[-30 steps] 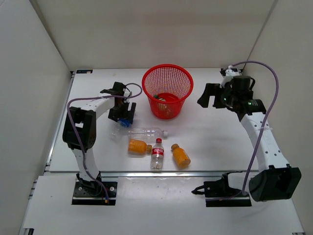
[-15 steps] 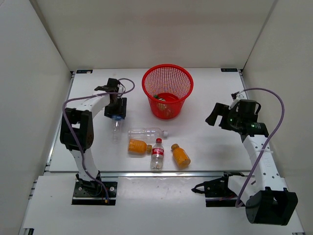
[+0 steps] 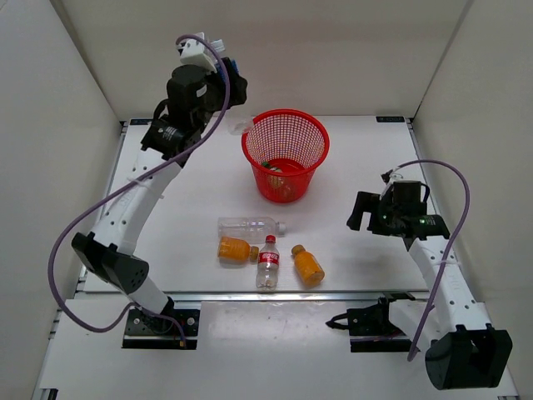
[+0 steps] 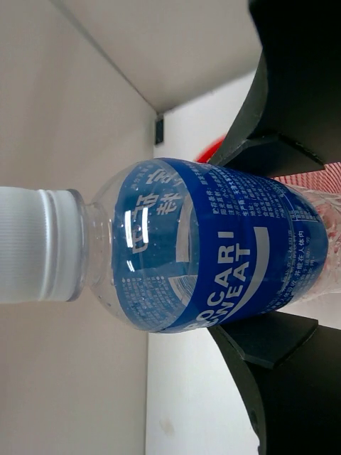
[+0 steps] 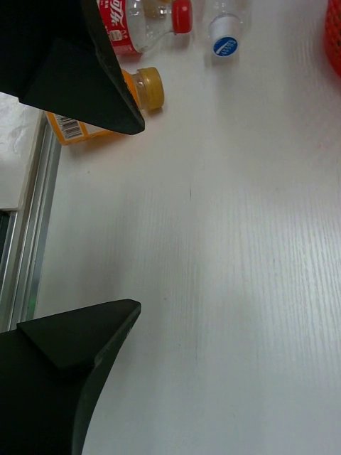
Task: Put the plastic bottles in the bin
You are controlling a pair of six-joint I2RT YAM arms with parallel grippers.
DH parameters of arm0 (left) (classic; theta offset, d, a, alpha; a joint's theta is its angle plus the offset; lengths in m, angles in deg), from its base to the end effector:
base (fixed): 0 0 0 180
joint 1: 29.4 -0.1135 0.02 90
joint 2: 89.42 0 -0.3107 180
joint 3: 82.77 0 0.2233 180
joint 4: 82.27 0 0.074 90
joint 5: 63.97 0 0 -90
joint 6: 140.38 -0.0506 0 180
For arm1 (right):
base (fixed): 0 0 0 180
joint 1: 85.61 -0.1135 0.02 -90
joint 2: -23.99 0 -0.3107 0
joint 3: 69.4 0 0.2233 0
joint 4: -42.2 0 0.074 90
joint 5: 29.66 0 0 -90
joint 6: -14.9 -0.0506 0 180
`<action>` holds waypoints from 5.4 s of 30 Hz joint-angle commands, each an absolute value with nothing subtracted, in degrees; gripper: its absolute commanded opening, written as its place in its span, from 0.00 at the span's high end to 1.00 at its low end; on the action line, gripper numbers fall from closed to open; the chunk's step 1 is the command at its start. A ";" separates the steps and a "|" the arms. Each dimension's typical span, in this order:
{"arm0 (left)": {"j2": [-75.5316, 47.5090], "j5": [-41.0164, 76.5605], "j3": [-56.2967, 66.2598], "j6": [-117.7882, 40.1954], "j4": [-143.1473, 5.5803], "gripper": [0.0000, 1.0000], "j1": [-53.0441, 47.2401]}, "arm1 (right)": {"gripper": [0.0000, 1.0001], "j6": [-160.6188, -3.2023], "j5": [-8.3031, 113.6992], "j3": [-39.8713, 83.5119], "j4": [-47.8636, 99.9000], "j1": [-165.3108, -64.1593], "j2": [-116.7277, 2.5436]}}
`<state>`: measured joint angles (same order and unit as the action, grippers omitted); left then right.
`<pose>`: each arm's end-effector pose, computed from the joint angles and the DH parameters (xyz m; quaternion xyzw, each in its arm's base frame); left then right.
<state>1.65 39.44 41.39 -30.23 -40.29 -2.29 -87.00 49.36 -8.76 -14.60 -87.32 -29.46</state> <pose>0.3032 -0.1420 0.5270 -0.0300 0.7578 -0.1776 0.6271 0.1363 0.0137 0.2968 0.0501 0.9335 0.1299 0.3306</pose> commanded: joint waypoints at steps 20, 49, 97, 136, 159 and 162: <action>11.93 35.35 40.31 -20.40 -46.66 0.01 8.65 | 0.00 -86.79 54.71 -13.73 -9.08 -121.80 -33.40; -48.02 30.95 -18.41 -21.46 -11.21 0.01 -4.53 | 0.87 -89.52 47.64 -0.83 -6.69 -130.53 -37.45; 0.14 4.24 0.31 -63.37 -30.91 0.01 -1.89 | 0.01 -86.34 37.84 18.71 -10.91 -90.01 -41.42; -2.12 19.95 -7.33 -53.90 -34.51 0.39 -1.80 | 0.00 -87.49 34.93 -2.57 -12.32 -85.17 -21.28; -2.79 27.26 29.48 -28.85 -40.92 0.47 -0.23 | 0.01 -86.61 42.40 -7.05 -12.67 -100.36 -18.64; 6.08 27.96 37.56 -27.45 -41.99 0.44 3.20 | 0.01 -86.87 44.17 -7.75 -12.50 -102.39 -17.76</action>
<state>-0.91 29.24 32.67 -30.67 -40.16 0.40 -86.93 41.07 -7.07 -14.71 -100.96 -19.06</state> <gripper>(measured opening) 0.656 0.993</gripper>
